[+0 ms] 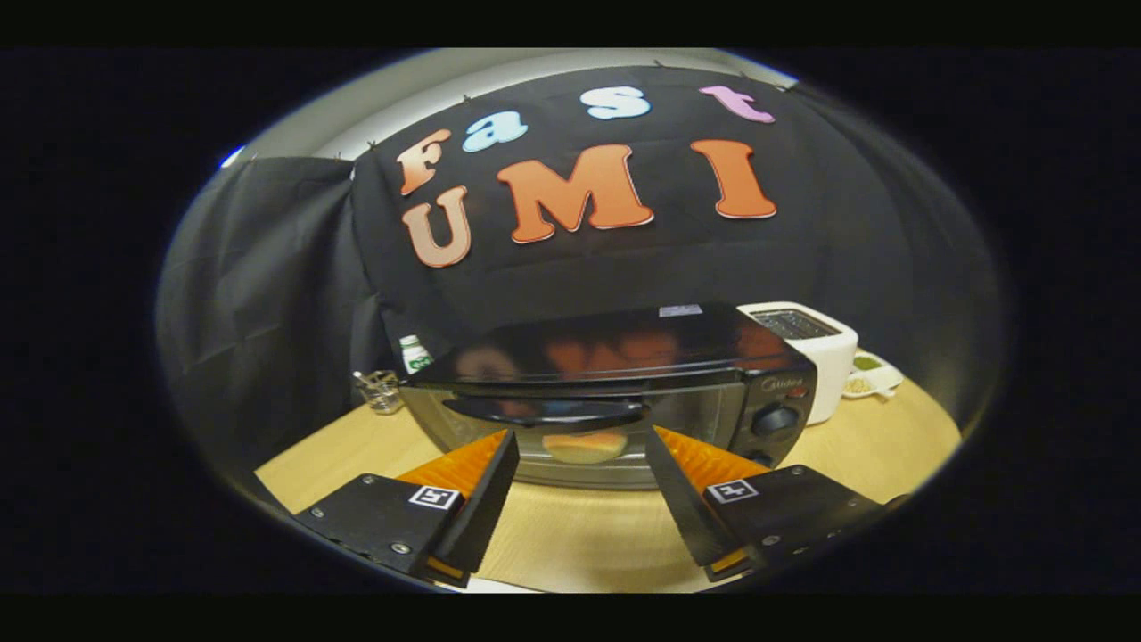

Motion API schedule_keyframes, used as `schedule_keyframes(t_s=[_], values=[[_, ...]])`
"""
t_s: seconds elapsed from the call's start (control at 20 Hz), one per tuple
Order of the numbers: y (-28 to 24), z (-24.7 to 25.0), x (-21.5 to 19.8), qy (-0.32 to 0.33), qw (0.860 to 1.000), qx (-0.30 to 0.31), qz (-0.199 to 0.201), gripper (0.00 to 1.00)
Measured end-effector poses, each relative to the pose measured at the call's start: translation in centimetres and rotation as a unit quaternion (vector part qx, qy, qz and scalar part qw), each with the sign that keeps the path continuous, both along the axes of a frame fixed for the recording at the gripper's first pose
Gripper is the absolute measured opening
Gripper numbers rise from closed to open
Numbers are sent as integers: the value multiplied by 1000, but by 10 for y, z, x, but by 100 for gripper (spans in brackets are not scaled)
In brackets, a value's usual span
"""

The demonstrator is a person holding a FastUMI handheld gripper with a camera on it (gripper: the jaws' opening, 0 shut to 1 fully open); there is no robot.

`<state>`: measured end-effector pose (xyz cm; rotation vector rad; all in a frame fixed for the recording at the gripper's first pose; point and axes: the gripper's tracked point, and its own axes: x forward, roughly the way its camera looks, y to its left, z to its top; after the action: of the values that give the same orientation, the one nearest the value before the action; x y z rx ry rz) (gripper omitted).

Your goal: Open the toaster oven, put the food inside, and close the toaster oven door.

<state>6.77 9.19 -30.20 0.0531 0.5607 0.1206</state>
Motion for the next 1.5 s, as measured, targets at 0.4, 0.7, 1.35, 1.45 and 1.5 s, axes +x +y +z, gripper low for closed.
schedule_keyframes(t_s=[0.4, 0.7, 1.35, 1.45, 1.5], values=[[15, -1, 2, -2, 1000, 4, 7, 86], [6, 65, -18, -90, 996, -8, 11, 85], [-24, 219, -95, -237, 971, -41, 11, 93], [-26, 233, -105, -250, 967, -39, 10, 93], [-29, 239, -110, -255, 966, -38, 7, 94]])
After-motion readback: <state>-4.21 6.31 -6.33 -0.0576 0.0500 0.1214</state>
